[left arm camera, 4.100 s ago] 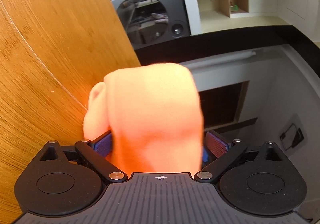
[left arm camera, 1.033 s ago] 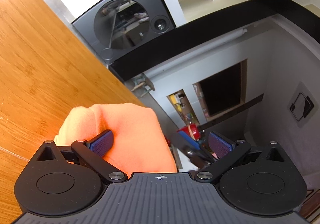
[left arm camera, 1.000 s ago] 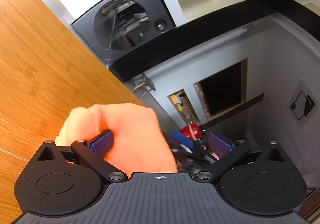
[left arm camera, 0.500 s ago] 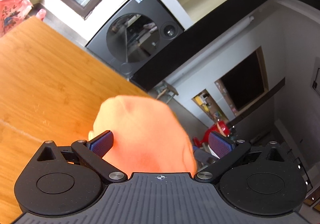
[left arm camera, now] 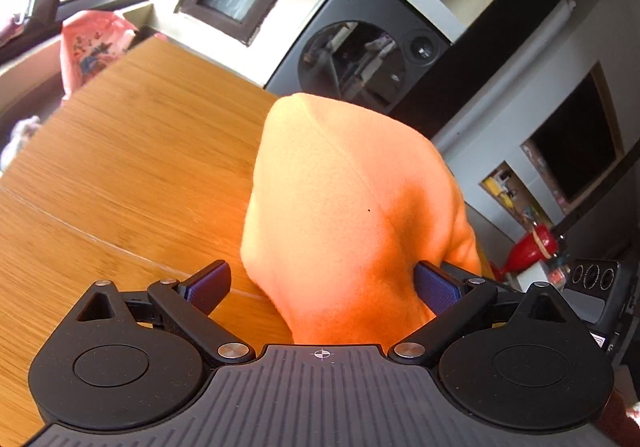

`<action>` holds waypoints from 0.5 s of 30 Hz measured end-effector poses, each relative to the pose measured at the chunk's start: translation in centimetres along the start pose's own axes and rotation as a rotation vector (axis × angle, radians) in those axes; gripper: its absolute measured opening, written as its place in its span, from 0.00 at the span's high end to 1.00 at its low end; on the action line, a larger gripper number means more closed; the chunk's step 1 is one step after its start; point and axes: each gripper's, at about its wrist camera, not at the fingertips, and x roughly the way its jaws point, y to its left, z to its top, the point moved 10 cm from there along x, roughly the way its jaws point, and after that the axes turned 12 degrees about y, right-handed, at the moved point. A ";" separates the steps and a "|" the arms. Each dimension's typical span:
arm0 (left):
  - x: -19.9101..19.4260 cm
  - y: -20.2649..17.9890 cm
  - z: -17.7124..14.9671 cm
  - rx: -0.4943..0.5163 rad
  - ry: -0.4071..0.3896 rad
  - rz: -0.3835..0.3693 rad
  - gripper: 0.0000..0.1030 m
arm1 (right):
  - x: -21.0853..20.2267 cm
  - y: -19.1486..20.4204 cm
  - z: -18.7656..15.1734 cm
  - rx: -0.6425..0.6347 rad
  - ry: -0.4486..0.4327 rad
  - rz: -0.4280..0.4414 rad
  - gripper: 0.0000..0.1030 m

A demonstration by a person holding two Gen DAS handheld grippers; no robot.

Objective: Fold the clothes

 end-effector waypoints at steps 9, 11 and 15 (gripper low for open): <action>-1.2 4.9 5.6 -0.019 -0.091 0.088 0.02 | 7.8 2.5 5.4 -0.060 -0.012 -0.003 0.04; -1.4 5.0 6.4 -0.014 -0.099 0.094 0.02 | 8.6 2.2 6.0 -0.043 0.002 0.017 0.00; -5.3 4.0 8.3 0.031 -0.227 0.099 0.02 | 9.4 1.5 6.9 0.000 0.013 0.057 0.00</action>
